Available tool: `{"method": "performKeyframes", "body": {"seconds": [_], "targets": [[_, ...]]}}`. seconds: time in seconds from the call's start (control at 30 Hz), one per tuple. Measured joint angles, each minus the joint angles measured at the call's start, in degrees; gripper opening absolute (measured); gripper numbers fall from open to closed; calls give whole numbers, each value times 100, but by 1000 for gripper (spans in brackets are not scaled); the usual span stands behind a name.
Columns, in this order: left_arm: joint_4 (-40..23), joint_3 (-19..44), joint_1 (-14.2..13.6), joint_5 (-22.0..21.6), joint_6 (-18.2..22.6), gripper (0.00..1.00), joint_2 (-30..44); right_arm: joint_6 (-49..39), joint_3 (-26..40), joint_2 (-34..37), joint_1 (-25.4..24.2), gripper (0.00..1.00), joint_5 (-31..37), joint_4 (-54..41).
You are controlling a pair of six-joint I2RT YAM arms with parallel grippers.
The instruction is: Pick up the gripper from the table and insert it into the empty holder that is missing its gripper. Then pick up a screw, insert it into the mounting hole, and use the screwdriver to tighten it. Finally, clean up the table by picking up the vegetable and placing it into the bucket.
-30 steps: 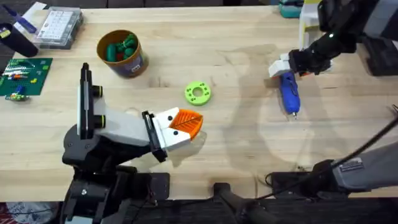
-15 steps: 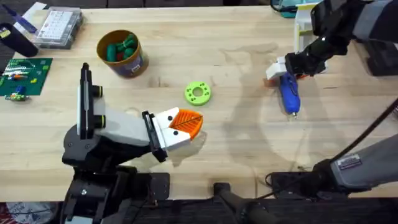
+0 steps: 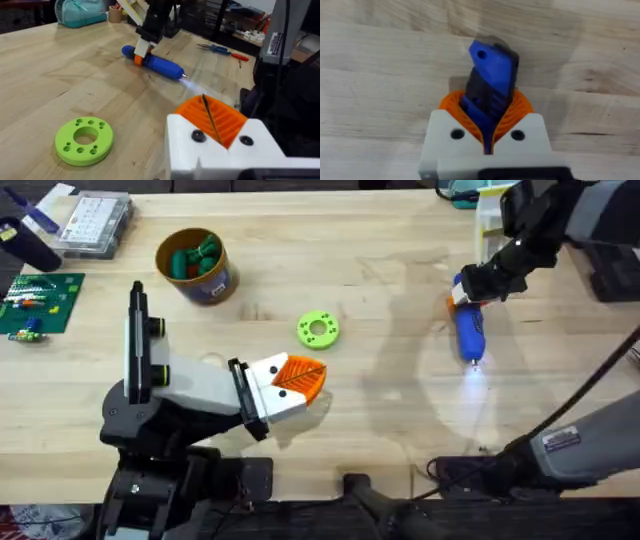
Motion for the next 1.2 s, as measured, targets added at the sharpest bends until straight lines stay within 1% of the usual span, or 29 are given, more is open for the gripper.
{"method": "performKeyframes", "body": {"seconds": [0.23,0.37,0.4,0.47,0.57,0.73,1.0,1.1,1.2], "targets": [[0,0,0,0,0,4,0,-41,53,0,0,29,-17,-172],[0,0,0,0,0,4,0,-61,165,0,4,29,-88,-785],[0,0,0,0,0,4,0,-61,330,-24,13,29,-127,-1113],[0,0,0,0,0,4,0,-59,435,-147,13,29,-167,-1188],[0,0,0,0,0,4,0,-51,544,-582,13,29,-247,-1237],[0,0,0,0,0,4,0,-23,657,-1597,13,29,-554,-1247],[0,0,0,1,0,4,0,142,678,-3218,61,29,-1414,-1285],[0,0,0,1,0,4,0,293,678,-3684,298,29,-1685,-1128],[0,0,0,0,0,4,0,543,678,-4085,843,29,-1868,-661]]}}
